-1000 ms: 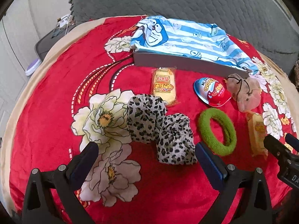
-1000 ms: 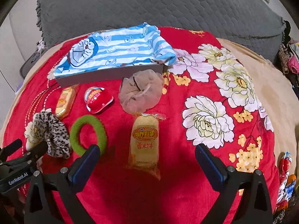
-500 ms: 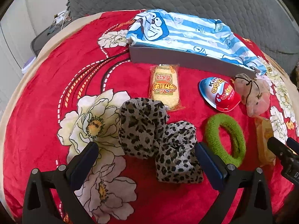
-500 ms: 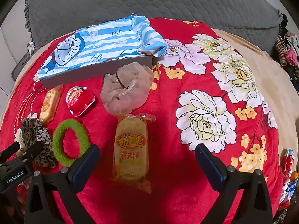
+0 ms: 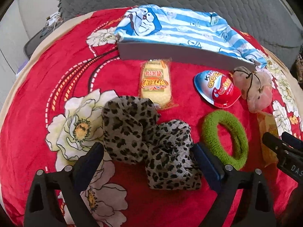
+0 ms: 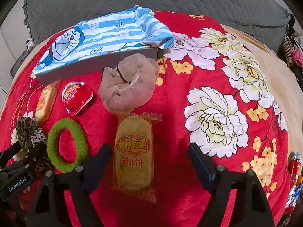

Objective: Organize objects
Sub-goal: 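Grasp the leopard-print scrunchies with the left tool while the right tool grasps a yellow snack cake, then carry the scrunchies with the left tool while the right tool carries the snack cake toward the striped shirt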

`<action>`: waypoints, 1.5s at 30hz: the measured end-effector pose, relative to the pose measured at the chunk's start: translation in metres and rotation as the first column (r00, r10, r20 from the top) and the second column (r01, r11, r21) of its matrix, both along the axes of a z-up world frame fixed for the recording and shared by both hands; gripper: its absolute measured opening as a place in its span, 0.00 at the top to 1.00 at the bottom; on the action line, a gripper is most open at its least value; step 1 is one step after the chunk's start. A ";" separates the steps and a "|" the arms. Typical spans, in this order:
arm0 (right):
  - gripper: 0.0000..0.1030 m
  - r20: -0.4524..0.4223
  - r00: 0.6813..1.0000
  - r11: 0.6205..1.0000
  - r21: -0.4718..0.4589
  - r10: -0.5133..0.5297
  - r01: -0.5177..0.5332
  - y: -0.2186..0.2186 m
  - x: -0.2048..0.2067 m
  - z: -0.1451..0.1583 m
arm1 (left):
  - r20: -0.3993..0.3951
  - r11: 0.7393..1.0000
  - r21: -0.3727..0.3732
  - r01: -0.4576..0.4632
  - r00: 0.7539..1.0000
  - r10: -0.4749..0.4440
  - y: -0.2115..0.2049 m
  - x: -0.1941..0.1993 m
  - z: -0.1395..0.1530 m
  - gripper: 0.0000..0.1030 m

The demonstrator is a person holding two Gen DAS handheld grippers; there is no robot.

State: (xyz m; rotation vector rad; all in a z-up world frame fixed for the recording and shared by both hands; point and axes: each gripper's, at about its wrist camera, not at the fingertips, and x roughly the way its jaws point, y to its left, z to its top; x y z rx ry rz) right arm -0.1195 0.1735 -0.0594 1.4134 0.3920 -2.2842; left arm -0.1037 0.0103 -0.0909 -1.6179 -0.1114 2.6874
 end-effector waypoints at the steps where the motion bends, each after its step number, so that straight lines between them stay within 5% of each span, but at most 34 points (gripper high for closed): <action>1: 0.25 0.000 1.000 1.000 0.006 0.004 -0.004 -0.001 0.000 -0.001 | 0.000 1.000 0.001 0.003 1.000 -0.003 0.000 0.000 -0.001 0.16; 4: 0.34 0.001 1.000 1.000 0.009 0.015 -0.015 -0.004 0.000 -0.003 | 0.018 1.000 0.014 0.021 1.000 -0.021 0.002 -0.001 -0.005 0.30; 13: 0.59 0.044 0.997 0.998 0.002 0.057 -0.057 -0.014 -0.002 -0.014 | 0.036 0.998 0.042 0.036 0.999 -0.038 0.005 -0.002 -0.009 0.48; 25: 0.61 -0.001 0.994 0.994 -0.031 0.109 -0.109 -0.019 0.002 0.001 | 0.032 0.996 0.072 0.051 0.998 -0.053 0.003 -0.002 -0.005 0.85; 45: 0.61 0.026 0.991 0.988 -0.091 0.128 -0.125 -0.006 0.013 0.018 | 0.017 0.995 0.099 0.023 1.000 -0.025 0.000 0.011 0.012 0.89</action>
